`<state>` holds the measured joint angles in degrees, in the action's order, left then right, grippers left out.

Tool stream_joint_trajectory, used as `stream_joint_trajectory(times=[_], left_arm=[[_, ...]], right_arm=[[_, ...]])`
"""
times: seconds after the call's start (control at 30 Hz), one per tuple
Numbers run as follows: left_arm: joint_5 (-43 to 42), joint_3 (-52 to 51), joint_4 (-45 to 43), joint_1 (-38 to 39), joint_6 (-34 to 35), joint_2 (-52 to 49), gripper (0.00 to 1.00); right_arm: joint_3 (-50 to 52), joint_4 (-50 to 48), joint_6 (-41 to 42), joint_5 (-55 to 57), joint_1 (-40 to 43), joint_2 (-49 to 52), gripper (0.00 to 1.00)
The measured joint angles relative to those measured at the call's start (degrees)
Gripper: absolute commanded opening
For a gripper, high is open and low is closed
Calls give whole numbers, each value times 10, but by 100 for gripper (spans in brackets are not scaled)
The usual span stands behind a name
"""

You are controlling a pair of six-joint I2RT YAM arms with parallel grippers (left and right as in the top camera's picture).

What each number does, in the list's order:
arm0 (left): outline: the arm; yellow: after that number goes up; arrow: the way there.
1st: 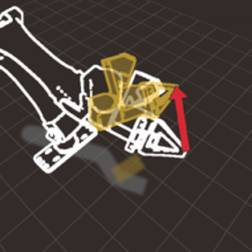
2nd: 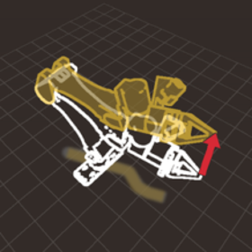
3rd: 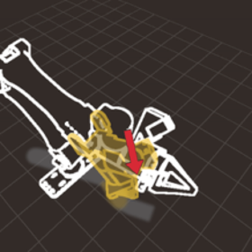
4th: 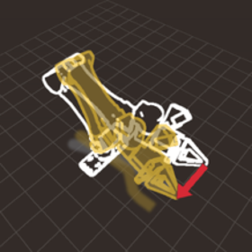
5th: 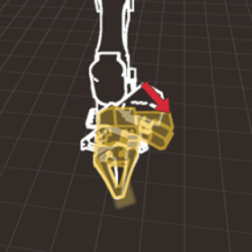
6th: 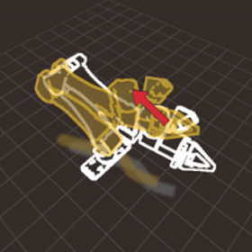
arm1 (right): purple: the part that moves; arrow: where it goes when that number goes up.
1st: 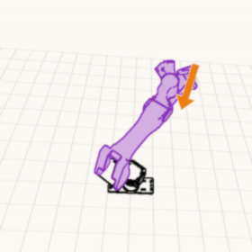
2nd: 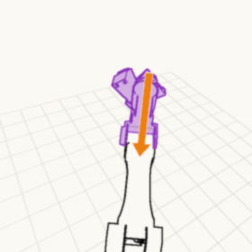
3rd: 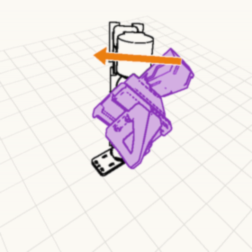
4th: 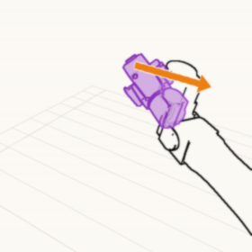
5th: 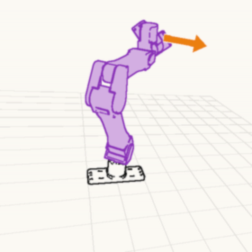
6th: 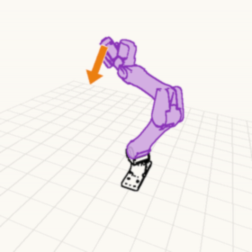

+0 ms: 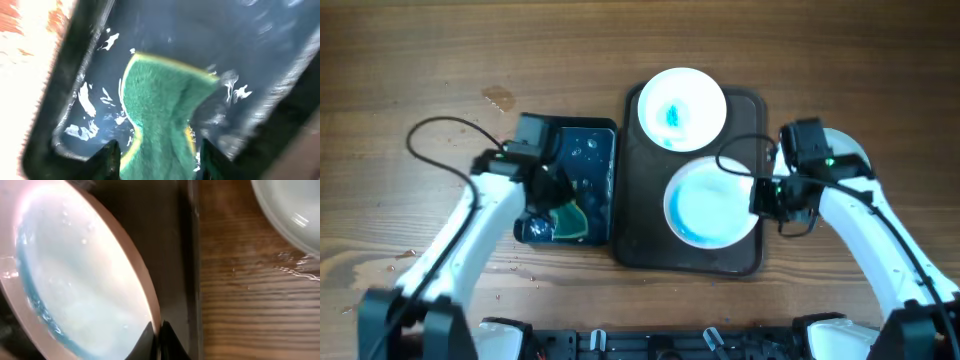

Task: Clean dirty plates on tray and stack at the side
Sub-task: 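Return the sponge to the water tray with the left gripper, then lift the second plate with the right gripper and tilt it over the water tray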

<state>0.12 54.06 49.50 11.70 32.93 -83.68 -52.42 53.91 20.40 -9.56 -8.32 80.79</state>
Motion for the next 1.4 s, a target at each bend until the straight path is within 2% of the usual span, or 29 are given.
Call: stream_joint_trajectory(times=[0.13, 0.23, 0.27, 0.3, 0.43, 0.53, 0.77, 0.9, 1.27, 1.4], left_arm=[[-3, 70, 51, -35, -6, 83, 79], [-4, 96, 73, -70, -8, 153, 89], [-6, 99, 73, -80, -8, 173, 97], [-9, 99, 75, -87, -9, 189, 100], [-23, 100, 79, -126, -9, 283, 100], [-28, 100, 93, -129, -9, 318, 100], [-30, 100, 108, -129, -9, 329, 100], [-30, 100, 108, -129, -9, 329, 100], [-30, 100, 108, -129, -9, 329, 100], [-30, 100, 108, -129, -9, 329, 100]], right_arm=[[-99, 47, -8, 9, -65, 0, 4], [-155, 28, 6, 9, -133, 4, 4], [-170, 19, 11, 10, -153, 11, 4], [-186, 8, 16, 11, -169, 23, 4], [-257, -54, 27, 34, -252, 123, 4], [-264, -135, 40, 164, -318, 155, 4], [-265, -174, 40, 481, -463, 156, 4], [-265, -210, -3, 630, -529, 156, 4], [-267, -318, -164, 828, -625, 156, 4], [-267, -334, -198, 857, -644, 156, 4]])
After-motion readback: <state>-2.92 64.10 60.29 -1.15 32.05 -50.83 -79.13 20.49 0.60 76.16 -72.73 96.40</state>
